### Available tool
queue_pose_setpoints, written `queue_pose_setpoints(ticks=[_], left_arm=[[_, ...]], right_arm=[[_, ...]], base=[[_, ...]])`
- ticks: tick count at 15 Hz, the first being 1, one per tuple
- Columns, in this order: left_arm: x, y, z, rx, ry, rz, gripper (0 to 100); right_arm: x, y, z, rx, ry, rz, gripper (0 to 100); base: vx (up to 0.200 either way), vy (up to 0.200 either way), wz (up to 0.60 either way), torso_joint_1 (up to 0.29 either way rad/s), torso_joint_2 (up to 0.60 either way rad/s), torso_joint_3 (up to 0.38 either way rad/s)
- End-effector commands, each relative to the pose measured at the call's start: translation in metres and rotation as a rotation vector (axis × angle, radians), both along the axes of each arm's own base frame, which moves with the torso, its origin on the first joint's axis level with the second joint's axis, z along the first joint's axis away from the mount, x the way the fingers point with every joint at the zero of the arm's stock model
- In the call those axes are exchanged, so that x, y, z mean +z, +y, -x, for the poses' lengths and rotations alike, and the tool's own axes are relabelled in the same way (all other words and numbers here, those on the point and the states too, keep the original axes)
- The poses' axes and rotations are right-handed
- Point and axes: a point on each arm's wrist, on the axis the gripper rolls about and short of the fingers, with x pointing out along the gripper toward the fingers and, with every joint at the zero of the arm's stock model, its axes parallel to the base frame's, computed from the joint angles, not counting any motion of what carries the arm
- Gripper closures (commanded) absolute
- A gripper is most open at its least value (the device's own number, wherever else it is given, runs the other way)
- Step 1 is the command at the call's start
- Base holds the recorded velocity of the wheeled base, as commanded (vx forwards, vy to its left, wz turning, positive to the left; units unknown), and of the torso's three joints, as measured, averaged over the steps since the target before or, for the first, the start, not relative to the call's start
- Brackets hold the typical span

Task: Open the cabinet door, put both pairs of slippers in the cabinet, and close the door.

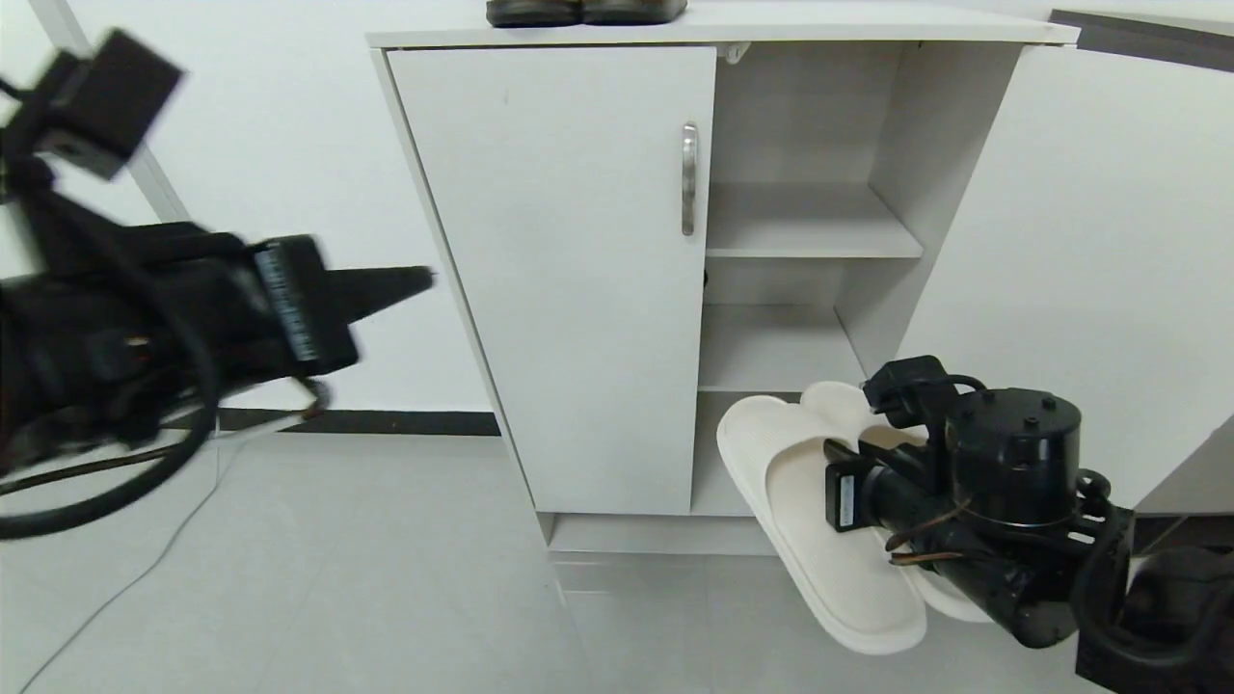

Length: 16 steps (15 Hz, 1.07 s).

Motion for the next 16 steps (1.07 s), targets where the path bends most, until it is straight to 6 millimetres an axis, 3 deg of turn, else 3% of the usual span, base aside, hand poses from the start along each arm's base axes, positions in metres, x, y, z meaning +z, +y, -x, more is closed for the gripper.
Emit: queue_pose_setpoints(ticks=[1, 4, 8, 12, 16], left_arm=[[-0.029, 0.079, 0.097, 0.411, -0.046, -0.059, 100], [-0.094, 0.097, 0.147, 0.664, -0.065, -0.086, 100], [-0.182, 0.097, 0.166, 0.683, -0.007, -0.109, 100], [-0.218, 0.095, 0.173, 0.612, -0.038, -0.094, 100], [-0.223, 0.09, 0.173, 0.435, -0.142, -0.08, 100]], right_arm=[[-0.014, 0.004, -0.014, -0.028, 0.03, 0.026, 100], [-0.014, 0.004, -0.014, -0.033, 0.029, 0.029, 100], [-0.016, 0.007, -0.008, -0.021, 0.032, 0.039, 100], [-0.02, 0.011, -0.004, -0.003, 0.042, 0.048, 100], [-0.021, 0.012, -0.002, 0.005, 0.048, 0.053, 100]], base=[[0.0, 0.0, 0.0, 0.0, 0.0, 0.0], [0.0, 0.0, 0.0, 0.0, 0.0, 0.0], [0.0, 0.0, 0.0, 0.0, 0.0, 0.0], [0.0, 0.0, 0.0, 0.0, 0.0, 0.0], [0.0, 0.0, 0.0, 0.0, 0.0, 0.0]])
